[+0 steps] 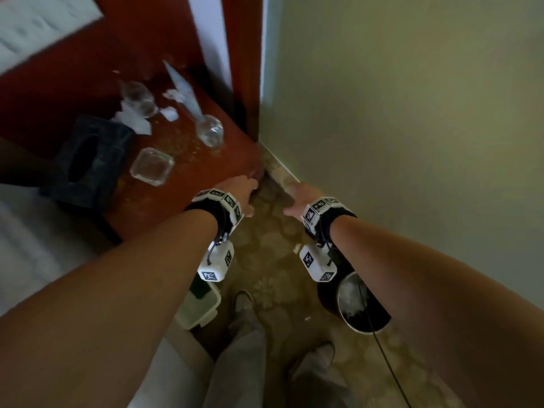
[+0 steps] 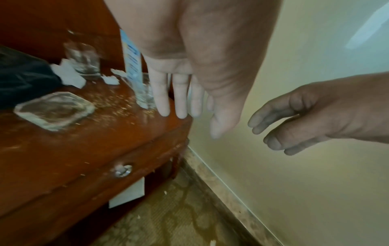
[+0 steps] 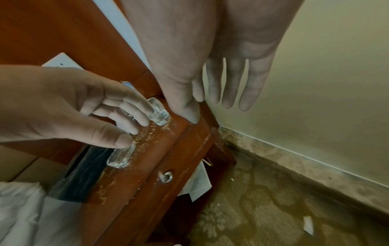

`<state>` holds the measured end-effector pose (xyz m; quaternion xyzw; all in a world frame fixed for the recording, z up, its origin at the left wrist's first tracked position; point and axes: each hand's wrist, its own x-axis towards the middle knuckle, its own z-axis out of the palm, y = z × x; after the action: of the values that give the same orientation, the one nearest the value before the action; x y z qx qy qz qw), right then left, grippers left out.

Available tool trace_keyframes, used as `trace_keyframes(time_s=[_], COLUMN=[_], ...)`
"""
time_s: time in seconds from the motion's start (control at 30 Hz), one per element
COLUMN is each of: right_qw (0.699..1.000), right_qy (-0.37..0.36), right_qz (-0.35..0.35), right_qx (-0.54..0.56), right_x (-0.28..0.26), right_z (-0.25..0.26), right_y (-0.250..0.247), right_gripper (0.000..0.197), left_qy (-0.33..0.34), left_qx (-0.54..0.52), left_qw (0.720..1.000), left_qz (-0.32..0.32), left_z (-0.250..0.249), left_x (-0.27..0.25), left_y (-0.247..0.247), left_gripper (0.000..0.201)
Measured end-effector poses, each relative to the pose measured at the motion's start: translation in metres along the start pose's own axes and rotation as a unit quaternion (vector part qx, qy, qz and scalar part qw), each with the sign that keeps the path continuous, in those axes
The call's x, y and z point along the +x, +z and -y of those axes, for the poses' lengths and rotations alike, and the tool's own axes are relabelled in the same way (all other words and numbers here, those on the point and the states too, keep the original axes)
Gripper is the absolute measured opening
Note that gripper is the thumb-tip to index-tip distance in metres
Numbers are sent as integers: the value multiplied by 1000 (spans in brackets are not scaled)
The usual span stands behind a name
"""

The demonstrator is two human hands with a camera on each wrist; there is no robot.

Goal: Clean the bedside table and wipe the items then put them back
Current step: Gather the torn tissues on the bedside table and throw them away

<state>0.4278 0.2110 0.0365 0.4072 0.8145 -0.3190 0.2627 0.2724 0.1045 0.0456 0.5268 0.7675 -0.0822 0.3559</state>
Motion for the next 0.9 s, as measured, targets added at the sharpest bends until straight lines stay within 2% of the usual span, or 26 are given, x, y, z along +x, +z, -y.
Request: trace_keyframes(time_s=[0.3, 0.37, 0.43, 0.5, 0.53, 0.63, 0.73, 0.9], right_qw=[993, 990, 987, 983, 980, 973, 977, 976], right_qy=[-98, -118, -132, -149, -159, -165, -159, -147], right_qz=[13, 24, 39, 48, 49, 41, 57, 66], right_qx=[-65, -75, -88, -100, -110, -155, -132, -145], right_x=[53, 66, 80, 99, 110, 145, 182, 236], right_z=[156, 182, 204, 224, 233, 260, 277, 292], right_y=[-30, -35, -41, -45, -48, -57, -61, -53], right_gripper=[63, 63, 64, 64, 64, 60, 58, 63], left_qy=[-121, -141, -160, -190, -207, -255, -295, -358], left_qx=[-54, -51, -44, -58, -70, -87, -92, -94], left_qw=[991, 989, 986, 980, 975, 962, 950, 923], left_qz=[-18, -15, -17, -25, -35, -40, -52, -101], left_z=[142, 163, 181, 196, 202, 221, 240, 263], left_x=[-42, -44, -42, -35, -30, -9, 17, 54], left_y=[-44, -54, -63, -72, -77, -92, -98, -93], left_gripper=[70, 65, 51, 35, 33, 43, 52, 43])
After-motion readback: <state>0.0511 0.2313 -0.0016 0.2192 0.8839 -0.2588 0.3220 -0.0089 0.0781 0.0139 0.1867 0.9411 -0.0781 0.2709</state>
